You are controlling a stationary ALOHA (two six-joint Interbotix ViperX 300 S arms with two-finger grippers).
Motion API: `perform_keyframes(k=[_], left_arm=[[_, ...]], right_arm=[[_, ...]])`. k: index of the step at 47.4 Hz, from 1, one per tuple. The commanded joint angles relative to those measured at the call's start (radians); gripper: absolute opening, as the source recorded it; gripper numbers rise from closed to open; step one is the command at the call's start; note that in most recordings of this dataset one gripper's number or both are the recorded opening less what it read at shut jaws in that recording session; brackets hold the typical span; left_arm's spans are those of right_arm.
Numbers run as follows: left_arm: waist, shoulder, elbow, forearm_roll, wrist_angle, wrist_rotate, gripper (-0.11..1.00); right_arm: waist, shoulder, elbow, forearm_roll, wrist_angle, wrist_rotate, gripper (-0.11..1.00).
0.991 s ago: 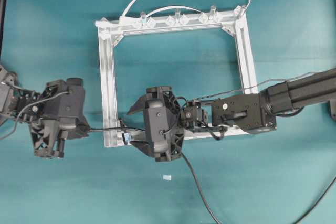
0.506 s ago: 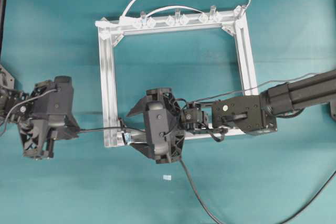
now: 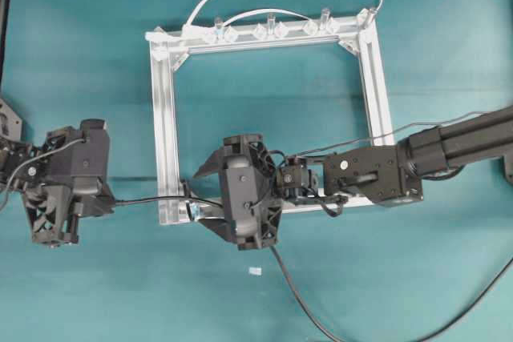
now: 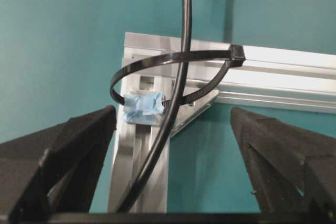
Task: Insert the wire through the string loop located on the left side.
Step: 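Open the right gripper and pull the cable leftward through the loop with the left gripper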
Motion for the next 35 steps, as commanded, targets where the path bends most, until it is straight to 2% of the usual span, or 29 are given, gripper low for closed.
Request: perform_keyframes(k=[1, 2, 8, 11, 17, 35], left_arm=[[-0.006, -0.003, -0.011, 0.006, -0.002, -0.009, 0.22], [-0.006, -0.003, -0.012, 0.006, -0.003, -0.008, 0.25], [-0.006, -0.003, -0.012, 0.009, -0.002, -0.003, 0.62], [-0.006, -0.003, -0.012, 0.009, -0.003, -0.003, 0.76], [-0.006, -0.008, -0.009, 0.011, -0.002, -0.002, 0.69], [-0.005, -0.066, 0.002, 0.023, -0.002, 0.02, 0.7]], right_arm=[[0.002, -0.025, -0.012, -0.002, -0.008, 0.0, 0.96], [0.002, -0.023, -0.012, -0.002, -0.008, 0.0, 0.96], [0.002, -0.025, -0.012, -0.002, -0.008, 0.0, 0.96], [0.002, -0.025, -0.011, -0.002, -0.006, 0.0, 0.96], [0.003, -0.025, -0.012, -0.002, -0.006, 0.0, 0.96], [0.002, -0.051, -0.006, -0.002, -0.002, -0.006, 0.96]])
